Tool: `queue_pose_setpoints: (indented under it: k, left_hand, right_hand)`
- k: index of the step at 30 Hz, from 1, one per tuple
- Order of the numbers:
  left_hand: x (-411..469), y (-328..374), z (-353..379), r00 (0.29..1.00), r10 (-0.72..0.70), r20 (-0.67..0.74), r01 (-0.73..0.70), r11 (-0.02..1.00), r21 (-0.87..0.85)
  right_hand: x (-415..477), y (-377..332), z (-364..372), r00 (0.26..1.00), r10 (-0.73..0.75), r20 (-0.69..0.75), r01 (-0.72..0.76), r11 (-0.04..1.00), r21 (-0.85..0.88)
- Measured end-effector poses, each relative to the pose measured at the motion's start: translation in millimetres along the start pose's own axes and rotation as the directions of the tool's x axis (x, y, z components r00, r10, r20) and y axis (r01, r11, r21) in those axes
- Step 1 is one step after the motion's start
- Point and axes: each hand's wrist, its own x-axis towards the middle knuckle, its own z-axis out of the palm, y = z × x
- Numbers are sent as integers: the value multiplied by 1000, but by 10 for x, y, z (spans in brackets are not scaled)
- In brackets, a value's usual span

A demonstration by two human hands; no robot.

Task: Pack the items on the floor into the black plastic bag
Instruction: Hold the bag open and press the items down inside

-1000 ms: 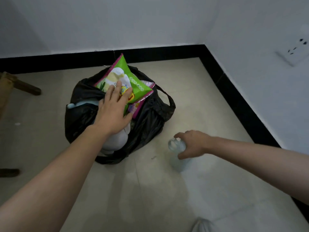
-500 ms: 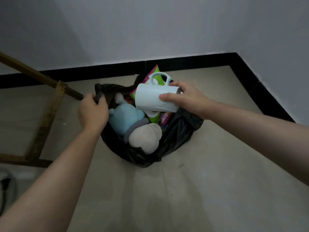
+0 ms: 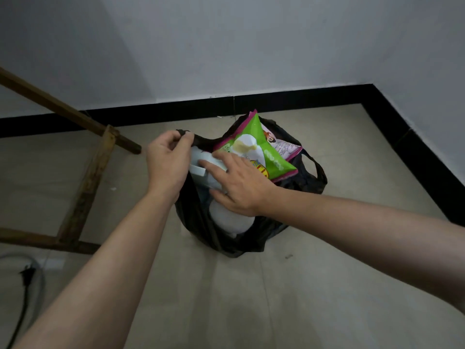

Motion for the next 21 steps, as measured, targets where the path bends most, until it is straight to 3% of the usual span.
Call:
queue_pose_setpoints:
  k: [8, 12, 15, 17, 19, 21]
  left_hand:
    - [52, -79, 138, 990, 135, 50, -141, 977, 158]
    - [138, -208, 294, 955, 248, 164, -291, 896, 335]
    - [122, -257, 500, 944, 247, 220, -329, 763, 557]
    - [62, -234, 642, 956, 205, 208, -292, 701, 650]
    - [3, -231, 764, 968, 158, 196, -250, 681, 688]
    - [-47, -219, 857, 976, 126, 176, -215, 650, 729]
  right_hand:
    - [177, 230, 64, 970, 219, 108, -196, 962, -193]
    - [-64, 350, -140, 986, 163, 23, -164, 984, 69]
    - [-400, 600, -283, 933, 333, -134, -297, 926, 231]
    - [-578, 818, -307, 773, 613, -164, -550, 776, 310]
    - [-719, 1083, -272, 502, 860, -90, -786, 497, 367]
    - [-866, 1301, -219, 189, 979, 80, -915, 146, 377]
